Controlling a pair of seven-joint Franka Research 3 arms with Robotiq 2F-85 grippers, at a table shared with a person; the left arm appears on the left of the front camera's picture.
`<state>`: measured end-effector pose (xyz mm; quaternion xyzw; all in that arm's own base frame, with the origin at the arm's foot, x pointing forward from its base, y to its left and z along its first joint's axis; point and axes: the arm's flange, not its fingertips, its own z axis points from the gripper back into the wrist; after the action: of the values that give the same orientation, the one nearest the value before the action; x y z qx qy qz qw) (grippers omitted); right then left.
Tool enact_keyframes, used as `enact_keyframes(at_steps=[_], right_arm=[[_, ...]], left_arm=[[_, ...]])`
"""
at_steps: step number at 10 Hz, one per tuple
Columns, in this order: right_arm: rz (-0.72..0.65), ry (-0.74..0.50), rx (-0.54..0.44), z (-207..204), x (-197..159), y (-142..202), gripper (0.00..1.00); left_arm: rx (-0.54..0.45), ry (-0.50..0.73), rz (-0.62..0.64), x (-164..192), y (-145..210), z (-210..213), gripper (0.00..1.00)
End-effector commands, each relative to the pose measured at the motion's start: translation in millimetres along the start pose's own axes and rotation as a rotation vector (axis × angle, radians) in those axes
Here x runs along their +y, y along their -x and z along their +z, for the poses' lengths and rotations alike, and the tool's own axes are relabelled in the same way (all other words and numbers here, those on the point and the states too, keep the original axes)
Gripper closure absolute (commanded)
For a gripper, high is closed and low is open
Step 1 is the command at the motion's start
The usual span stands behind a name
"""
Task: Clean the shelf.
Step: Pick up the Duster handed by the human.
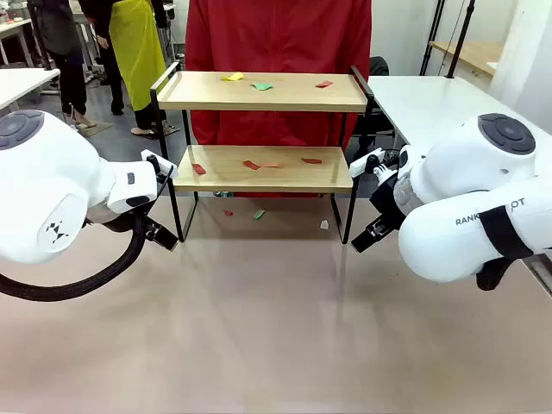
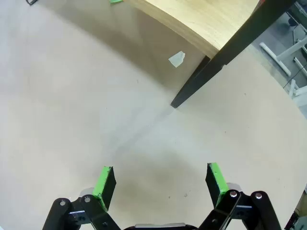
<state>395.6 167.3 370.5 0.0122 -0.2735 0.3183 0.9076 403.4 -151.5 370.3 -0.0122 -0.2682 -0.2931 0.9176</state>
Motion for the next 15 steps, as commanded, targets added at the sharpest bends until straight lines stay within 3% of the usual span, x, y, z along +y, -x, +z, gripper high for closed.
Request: enact_keyframes(at_steps=[1,10,11,12,15], right_arm=[[0.000,0.000,0.000,0.0,0.0,0.0,0.00],[0.001,0.000,0.000,-0.1,0.1,0.0,0.00],[-0.013,-0.013,-0.046,22.1,-12.0,-15.1,0.00],[-0.041,-0.023,-0.092,43.8,-26.4,-25.8,0.00],[-0.088,-0.109,-0.213,116.4,-89.0,-13.3,0.00]], left_arm=[[0.000,0.000,0.000,0.0,0.0,0.0,0.00],[0.000,0.000,0.000,-0.1,0.0,0.0,0.00],[-0.044,0.085,-0.037,4.7,-6.4,18.7,0.00],[-0.093,0.094,-0.034,11.3,-12.3,41.3,0.00],[-0.163,0.209,-0.065,59.6,-20.6,110.8,0.00]])
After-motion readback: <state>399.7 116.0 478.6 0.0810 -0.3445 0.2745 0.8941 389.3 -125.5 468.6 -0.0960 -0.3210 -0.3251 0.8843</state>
